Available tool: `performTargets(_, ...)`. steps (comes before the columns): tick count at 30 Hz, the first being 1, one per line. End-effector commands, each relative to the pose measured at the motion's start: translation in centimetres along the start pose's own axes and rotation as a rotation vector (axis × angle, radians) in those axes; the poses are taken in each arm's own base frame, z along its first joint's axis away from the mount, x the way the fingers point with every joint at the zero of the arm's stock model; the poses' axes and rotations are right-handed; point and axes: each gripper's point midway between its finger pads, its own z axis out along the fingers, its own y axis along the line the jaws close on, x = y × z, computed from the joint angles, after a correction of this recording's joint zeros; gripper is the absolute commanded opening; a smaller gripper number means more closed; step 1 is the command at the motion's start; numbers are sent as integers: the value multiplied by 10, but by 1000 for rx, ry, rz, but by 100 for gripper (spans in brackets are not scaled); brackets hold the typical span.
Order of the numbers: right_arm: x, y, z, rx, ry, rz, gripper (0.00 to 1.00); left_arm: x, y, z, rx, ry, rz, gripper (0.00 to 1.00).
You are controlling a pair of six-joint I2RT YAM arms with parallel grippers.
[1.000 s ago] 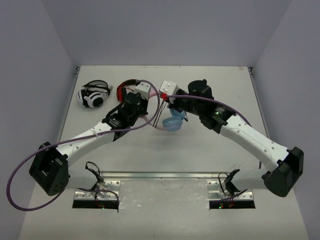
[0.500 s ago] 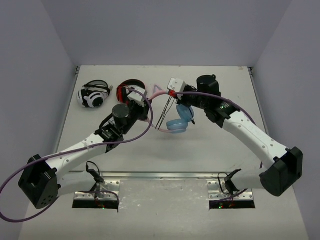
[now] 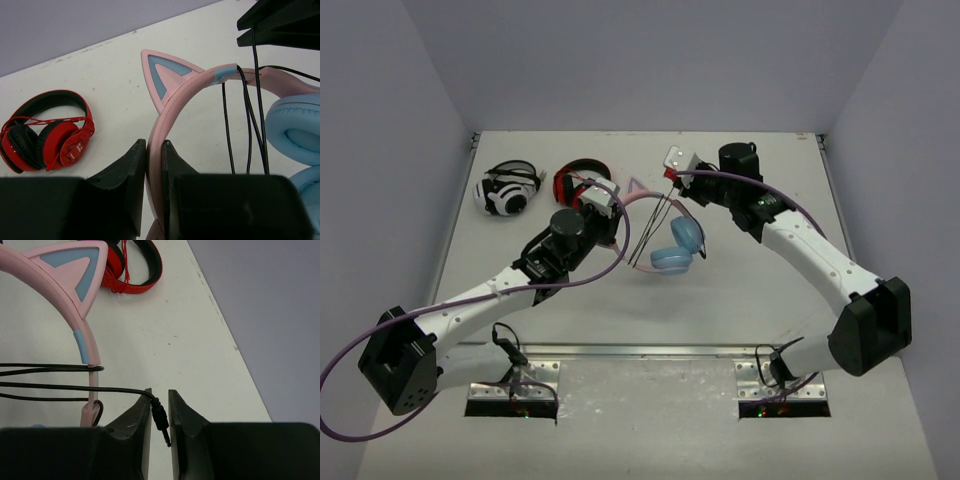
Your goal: Wrap the headphones
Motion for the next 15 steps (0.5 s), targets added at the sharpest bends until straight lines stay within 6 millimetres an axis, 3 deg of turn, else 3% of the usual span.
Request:
performTargets(1,-17,-57,-5,173,-51,-9,19,-33,-12,-2,55,-82,-20,0)
performTargets(3,-15,-55,-2,160,-51,10,19,-34,-12,-2,50,-80,-21,0)
performTargets(7,2,-49,10,138,-31,58,41,-42,-15,-1,63,-86,-31,0)
performTargets(11,14,-45,18,87,-33,133,46,-48,-17,2,71,-80,-42,0)
performTargets(13,21,-52,16,81,-40,220,49,-51,-20,2,88,-83,-50,0)
performTargets(14,23,-45,19,28,-58,289,50,-55,-17,3,92,-88,-54,0)
performTargets(15,29,-54,15,29,-63,333,51,-57,-22,3,126,-89,-80,1)
